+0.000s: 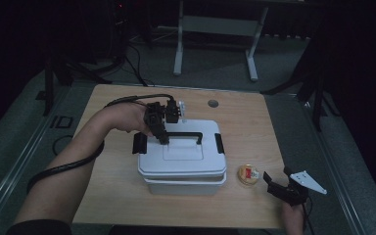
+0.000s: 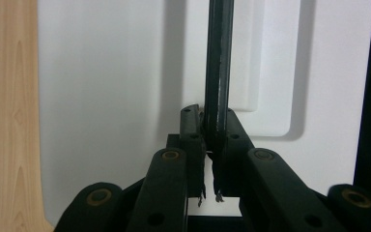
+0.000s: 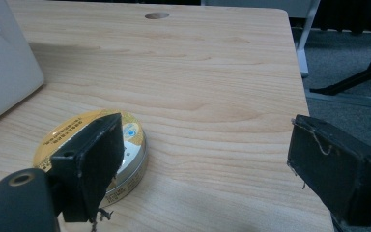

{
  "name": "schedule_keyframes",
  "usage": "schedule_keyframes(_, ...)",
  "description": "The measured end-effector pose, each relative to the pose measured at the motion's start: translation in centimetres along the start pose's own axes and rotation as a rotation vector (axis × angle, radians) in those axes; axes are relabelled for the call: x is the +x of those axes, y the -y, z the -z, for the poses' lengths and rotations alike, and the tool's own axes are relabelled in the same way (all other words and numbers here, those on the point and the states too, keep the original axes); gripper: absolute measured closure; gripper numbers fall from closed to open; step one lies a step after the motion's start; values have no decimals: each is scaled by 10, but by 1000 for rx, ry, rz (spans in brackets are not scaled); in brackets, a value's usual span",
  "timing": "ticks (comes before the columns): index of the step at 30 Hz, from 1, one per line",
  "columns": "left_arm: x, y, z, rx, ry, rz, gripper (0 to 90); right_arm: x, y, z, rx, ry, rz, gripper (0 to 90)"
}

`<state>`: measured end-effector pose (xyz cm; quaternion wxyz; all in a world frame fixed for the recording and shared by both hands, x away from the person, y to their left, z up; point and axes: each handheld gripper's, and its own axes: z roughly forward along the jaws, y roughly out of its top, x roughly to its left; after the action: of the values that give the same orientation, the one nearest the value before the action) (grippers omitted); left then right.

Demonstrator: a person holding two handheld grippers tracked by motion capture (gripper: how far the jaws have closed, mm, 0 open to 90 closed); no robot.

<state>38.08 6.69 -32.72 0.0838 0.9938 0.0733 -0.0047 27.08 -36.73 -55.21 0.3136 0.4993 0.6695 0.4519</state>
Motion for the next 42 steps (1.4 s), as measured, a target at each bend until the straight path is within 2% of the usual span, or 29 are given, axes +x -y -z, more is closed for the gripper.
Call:
schedule_keyframes(10, -1, 37, 18, -5, -22, 63, 834, 1, 0, 0, 4, 4, 1, 124)
schedule_keyframes(11, -1, 37, 18, -5, -22, 63, 834, 1, 0, 0, 4, 4, 1, 124)
schedule_keyframes(12, -1, 48, 21, -10, -23, 81, 834, 1, 0, 0, 5, 4, 1, 124)
schedule_keyframes(18, -2, 81, 29, -12, -39, 136, 834, 1, 0, -1, 8, 6, 3, 124)
schedule_keyframes(28, -7, 140, 42, -29, -61, 258, 834, 2, 0, -1, 14, 10, 5, 124)
schedule_keyframes(29, -7, 140, 42, -29, -61, 258, 834, 2, 0, -1, 14, 10, 5, 124)
schedule_keyframes(30, -8, 149, 43, -25, -66, 278, 834, 2, 0, -1, 14, 11, 5, 124)
schedule_keyframes(39, -13, 193, 39, -10, -62, 361, 834, 2, -1, -2, 16, 10, 5, 124)
schedule_keyframes(41, -13, 197, 38, -8, -61, 364, 834, 2, -1, -2, 17, 10, 5, 124)
schedule_keyframes(42, -14, 210, 33, -6, -55, 395, 834, 2, -1, -2, 17, 10, 6, 124)
